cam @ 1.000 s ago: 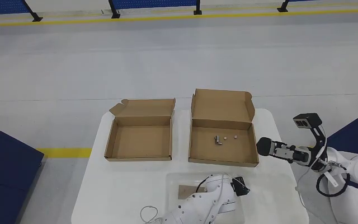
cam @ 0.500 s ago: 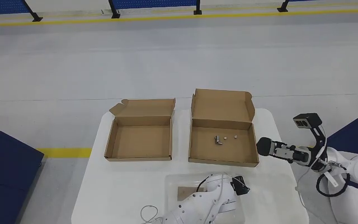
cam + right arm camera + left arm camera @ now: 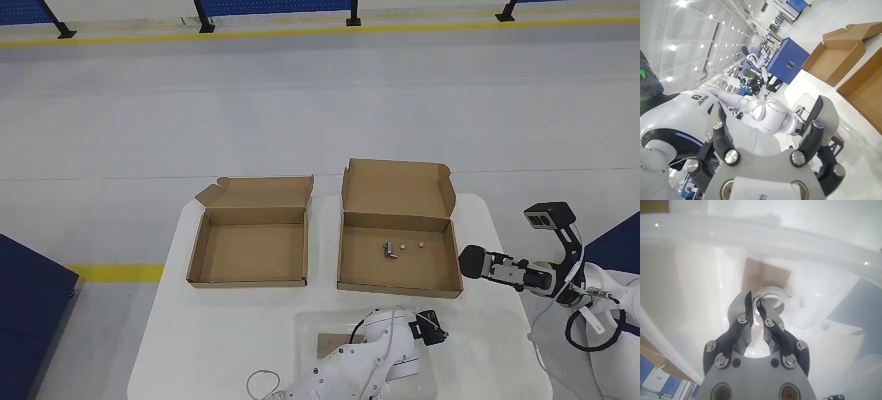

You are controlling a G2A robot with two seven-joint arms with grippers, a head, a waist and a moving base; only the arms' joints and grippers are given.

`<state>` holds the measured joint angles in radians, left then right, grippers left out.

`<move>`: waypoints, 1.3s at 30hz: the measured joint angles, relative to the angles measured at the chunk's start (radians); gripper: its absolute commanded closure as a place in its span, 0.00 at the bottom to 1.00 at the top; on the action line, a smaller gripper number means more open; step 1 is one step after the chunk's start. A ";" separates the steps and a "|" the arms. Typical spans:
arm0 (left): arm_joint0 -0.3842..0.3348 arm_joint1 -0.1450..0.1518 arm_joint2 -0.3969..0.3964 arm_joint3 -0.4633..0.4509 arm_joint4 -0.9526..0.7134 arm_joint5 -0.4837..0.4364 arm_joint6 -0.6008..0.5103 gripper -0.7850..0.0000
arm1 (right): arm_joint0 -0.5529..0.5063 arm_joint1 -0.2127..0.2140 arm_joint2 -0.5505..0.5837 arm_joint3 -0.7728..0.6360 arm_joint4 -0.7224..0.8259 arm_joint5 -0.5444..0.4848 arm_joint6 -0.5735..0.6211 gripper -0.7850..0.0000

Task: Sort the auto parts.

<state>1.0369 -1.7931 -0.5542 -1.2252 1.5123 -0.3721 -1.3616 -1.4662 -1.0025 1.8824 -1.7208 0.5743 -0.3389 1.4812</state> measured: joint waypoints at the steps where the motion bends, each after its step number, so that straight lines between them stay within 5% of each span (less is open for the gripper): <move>1: 0.003 0.002 -0.003 -0.009 0.002 -0.002 -0.005 1.00 | 0.000 0.000 0.000 0.000 0.000 0.000 0.000 0.00; 15: 0.064 0.047 -0.036 -0.125 0.062 -0.029 -0.058 1.00 | 0.000 0.000 0.000 0.000 0.000 0.000 0.000 0.00; 30: 0.016 0.090 0.021 -0.073 -0.020 -0.018 -0.069 1.00 | 0.000 0.000 0.000 0.000 0.000 0.000 0.000 0.00; 34: -0.004 0.094 0.040 -0.061 -0.053 -0.014 -0.073 0.68 | 0.000 0.000 0.000 0.000 0.000 0.000 0.000 0.00; 39: -0.024 0.099 0.060 -0.055 -0.088 -0.006 -0.081 0.60 | 0.000 0.000 0.000 0.000 0.000 0.000 0.000 0.00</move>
<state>1.0127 -1.6943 -0.4940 -1.2799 1.4248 -0.3777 -1.4425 -1.4662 -1.0025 1.8824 -1.7208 0.5743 -0.3389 1.4812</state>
